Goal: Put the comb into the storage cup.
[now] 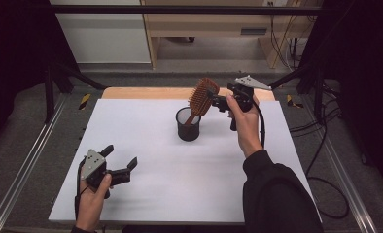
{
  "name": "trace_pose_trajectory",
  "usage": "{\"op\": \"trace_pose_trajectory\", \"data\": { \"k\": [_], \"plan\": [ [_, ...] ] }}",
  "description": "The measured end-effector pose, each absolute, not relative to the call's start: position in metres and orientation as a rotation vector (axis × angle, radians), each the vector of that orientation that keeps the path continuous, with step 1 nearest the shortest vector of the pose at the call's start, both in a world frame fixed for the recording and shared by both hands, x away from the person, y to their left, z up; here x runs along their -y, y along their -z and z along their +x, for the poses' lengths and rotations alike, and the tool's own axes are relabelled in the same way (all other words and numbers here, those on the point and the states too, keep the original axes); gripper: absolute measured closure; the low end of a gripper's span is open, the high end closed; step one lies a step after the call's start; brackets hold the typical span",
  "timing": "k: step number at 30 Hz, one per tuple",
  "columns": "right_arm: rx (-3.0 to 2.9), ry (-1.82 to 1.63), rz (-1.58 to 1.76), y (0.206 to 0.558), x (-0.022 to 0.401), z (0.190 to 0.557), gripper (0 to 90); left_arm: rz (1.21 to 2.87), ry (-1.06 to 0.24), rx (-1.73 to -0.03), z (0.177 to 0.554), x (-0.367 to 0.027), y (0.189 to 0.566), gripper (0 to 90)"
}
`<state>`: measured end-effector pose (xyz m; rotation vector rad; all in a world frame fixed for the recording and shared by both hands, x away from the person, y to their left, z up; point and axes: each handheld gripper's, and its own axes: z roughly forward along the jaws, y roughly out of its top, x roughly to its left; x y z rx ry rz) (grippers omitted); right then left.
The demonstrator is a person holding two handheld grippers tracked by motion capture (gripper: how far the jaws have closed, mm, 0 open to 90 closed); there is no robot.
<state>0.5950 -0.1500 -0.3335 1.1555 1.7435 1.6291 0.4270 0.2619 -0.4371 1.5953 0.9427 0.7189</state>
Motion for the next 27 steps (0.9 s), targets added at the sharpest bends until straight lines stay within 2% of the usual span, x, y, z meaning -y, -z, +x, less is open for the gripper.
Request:
{"op": "trace_pose_trajectory", "data": {
  "k": [27],
  "plan": [
    [-1.620, -1.540, 1.013, 0.329, 0.158, 0.584, 4.3, 1.597, -0.716, -0.938, 0.427, -0.261, 0.437, 1.6]
  ]
}}
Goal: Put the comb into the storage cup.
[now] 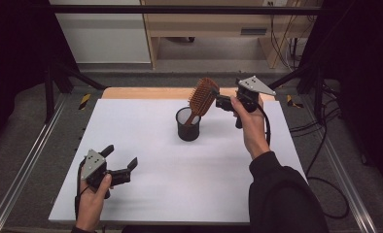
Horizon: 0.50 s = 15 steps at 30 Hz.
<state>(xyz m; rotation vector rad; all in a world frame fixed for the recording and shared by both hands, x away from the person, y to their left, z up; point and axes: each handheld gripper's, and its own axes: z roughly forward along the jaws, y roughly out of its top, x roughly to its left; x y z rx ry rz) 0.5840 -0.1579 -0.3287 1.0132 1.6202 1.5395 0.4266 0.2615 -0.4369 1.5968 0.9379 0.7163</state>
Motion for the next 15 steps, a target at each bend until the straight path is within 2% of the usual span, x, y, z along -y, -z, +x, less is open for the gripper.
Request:
{"op": "trace_pose_trajectory", "data": {
  "k": [15],
  "plan": [
    [-1.590, -1.534, 1.004, 0.326, 0.169, 0.577, 3.4, 1.598, -0.715, -0.936, 0.426, -0.261, 0.437, 1.7]
  ]
}}
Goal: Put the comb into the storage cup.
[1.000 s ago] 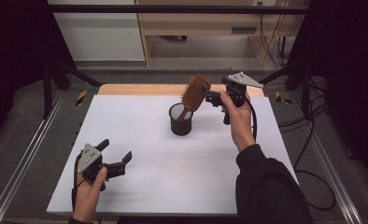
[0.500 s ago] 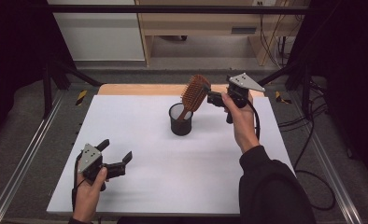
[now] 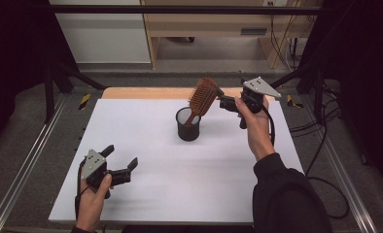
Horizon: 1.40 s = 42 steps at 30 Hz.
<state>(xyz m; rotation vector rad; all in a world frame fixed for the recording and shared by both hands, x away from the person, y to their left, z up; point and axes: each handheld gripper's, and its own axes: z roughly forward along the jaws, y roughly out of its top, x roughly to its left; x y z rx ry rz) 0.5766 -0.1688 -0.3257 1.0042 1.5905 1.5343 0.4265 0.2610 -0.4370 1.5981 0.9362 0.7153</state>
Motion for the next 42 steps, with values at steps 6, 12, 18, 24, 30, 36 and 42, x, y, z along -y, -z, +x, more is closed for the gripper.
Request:
{"op": "trace_pose_trajectory", "data": {
  "k": [6, 12, 18, 24, 30, 36, 42],
  "plan": [
    [-1.585, -1.539, 1.009, 0.324, 0.175, 0.572, 3.2, 1.593, -0.720, -0.940, 0.426, -0.262, 0.437, 1.6],
    [-1.580, -1.542, 1.002, 0.321, 0.182, 0.568, 3.0, 1.580, -0.726, -0.944, 0.426, -0.263, 0.436, 1.6],
    [-1.571, -1.546, 1.007, 0.318, 0.188, 0.562, 2.7, 1.577, -0.727, -0.947, 0.426, -0.265, 0.436, 1.6],
    [-1.551, -1.530, 1.032, 0.318, 0.197, 0.559, 2.4, 1.578, -0.727, -0.948, 0.426, -0.265, 0.436, 1.6],
    [-1.543, -1.533, 1.045, 0.319, 0.206, 0.555, 2.4, 1.571, -0.735, -0.957, 0.426, -0.266, 0.436, 1.6],
    [-1.534, -1.525, 1.047, 0.319, 0.216, 0.548, 2.3, 1.557, -0.736, -0.966, 0.425, -0.270, 0.436, 1.6],
    [-1.530, -1.516, 1.053, 0.324, 0.228, 0.540, 2.2, 1.559, -0.734, -0.966, 0.425, -0.270, 0.436, 1.6]
  ]
}}
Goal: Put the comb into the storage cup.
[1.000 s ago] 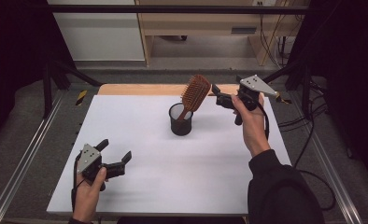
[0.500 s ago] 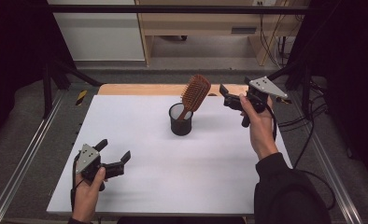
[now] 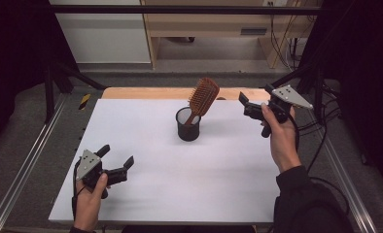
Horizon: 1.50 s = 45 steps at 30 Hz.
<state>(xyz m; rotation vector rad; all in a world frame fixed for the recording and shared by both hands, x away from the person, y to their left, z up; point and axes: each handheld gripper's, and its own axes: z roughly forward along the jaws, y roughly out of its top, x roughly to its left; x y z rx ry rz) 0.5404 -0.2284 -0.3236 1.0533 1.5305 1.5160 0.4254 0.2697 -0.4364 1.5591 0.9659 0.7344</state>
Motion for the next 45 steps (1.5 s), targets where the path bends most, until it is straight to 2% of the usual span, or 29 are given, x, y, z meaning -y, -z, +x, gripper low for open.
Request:
{"op": "trace_pose_trajectory", "data": {
  "k": [22, 45],
  "plan": [
    [-1.585, -1.465, 1.067, 0.360, 0.269, 0.491, 2.4, 1.545, -0.730, -0.970, 0.424, -0.275, 0.436, 1.6],
    [-1.530, -1.462, 1.143, 0.406, 0.312, 0.446, 2.4, 1.469, -0.740, -0.969, 0.415, -0.301, 0.430, 1.8]
  ]
}}
